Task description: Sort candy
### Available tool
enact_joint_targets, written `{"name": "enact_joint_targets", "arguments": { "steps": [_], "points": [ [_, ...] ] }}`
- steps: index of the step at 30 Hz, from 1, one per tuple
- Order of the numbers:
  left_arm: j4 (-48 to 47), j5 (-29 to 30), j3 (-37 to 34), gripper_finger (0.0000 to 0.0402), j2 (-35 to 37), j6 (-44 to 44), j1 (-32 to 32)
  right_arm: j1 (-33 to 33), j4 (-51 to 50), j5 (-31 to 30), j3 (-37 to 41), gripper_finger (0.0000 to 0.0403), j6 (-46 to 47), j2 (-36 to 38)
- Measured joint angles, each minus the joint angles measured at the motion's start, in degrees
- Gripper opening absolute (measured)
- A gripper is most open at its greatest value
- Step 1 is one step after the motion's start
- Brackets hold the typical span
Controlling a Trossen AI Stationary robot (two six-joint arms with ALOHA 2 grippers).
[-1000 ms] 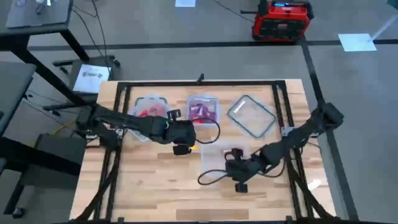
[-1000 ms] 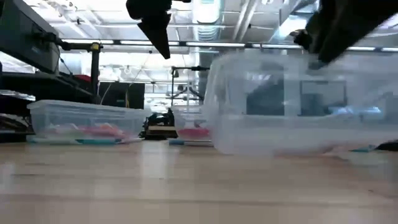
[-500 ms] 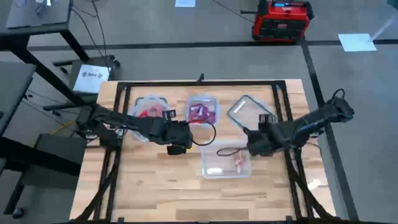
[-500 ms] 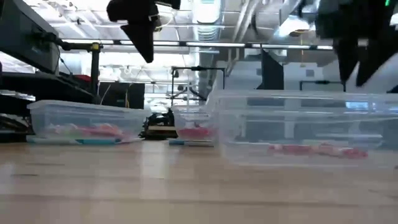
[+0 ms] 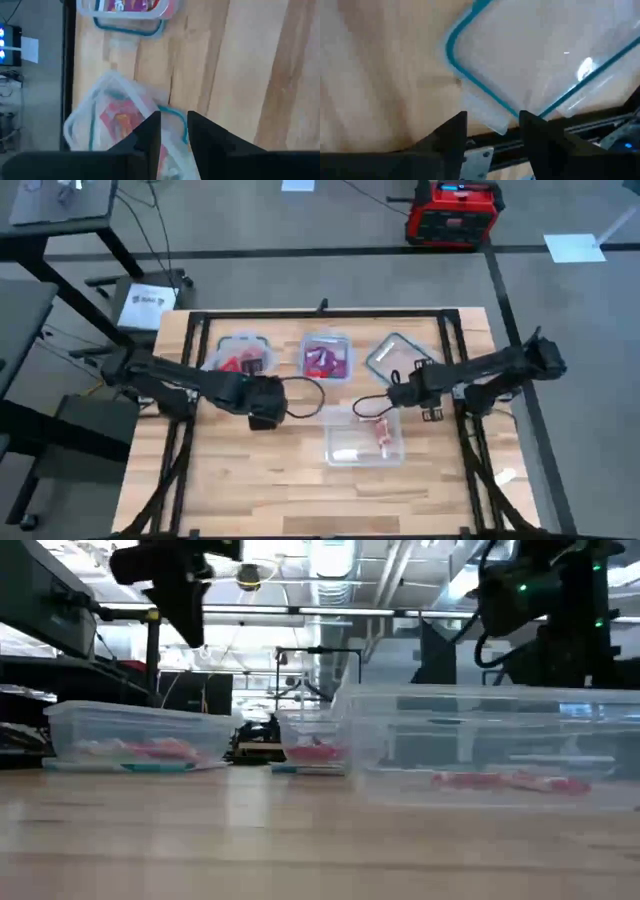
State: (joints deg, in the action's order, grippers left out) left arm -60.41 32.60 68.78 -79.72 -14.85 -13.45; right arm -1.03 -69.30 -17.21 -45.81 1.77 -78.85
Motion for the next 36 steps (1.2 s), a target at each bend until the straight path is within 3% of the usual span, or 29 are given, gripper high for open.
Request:
{"name": "enact_joint_targets", "arguments": {
  "steps": [6, 11, 21, 27, 36],
  "points": [
    [4.94, -0.1, -7.18, 0.0082, 8.63, -1.29, 0.0, 9.55, 12.55, 4.71, 0.37, 0.0166, 0.13, 0.0],
    [4.88, -0.6, -9.68, 0.0082, 11.7, -3.62, -0.16, 17.15, 21.81, 10.1, 2.89, 0.0166, -0.19, -1.27],
    [5.12, -0.64, -9.87, 0.0082, 11.91, -3.9, -0.94, 18.94, 33.73, 17.94, 3.53, 0.0165, 5.31, -9.8],
    [5.17, -0.62, -9.87, 0.0082, 11.91, -4.34, -0.94, 17.95, 30.94, 18.53, 1.84, 0.0165, 12.12, -8.26],
    [5.65, -0.6, -9.87, 0.0082, 11.91, -4.32, -0.94, 11.02, 13.29, 18.64, -0.41, 0.0165, 8.93, 2.78]
  ]
}}
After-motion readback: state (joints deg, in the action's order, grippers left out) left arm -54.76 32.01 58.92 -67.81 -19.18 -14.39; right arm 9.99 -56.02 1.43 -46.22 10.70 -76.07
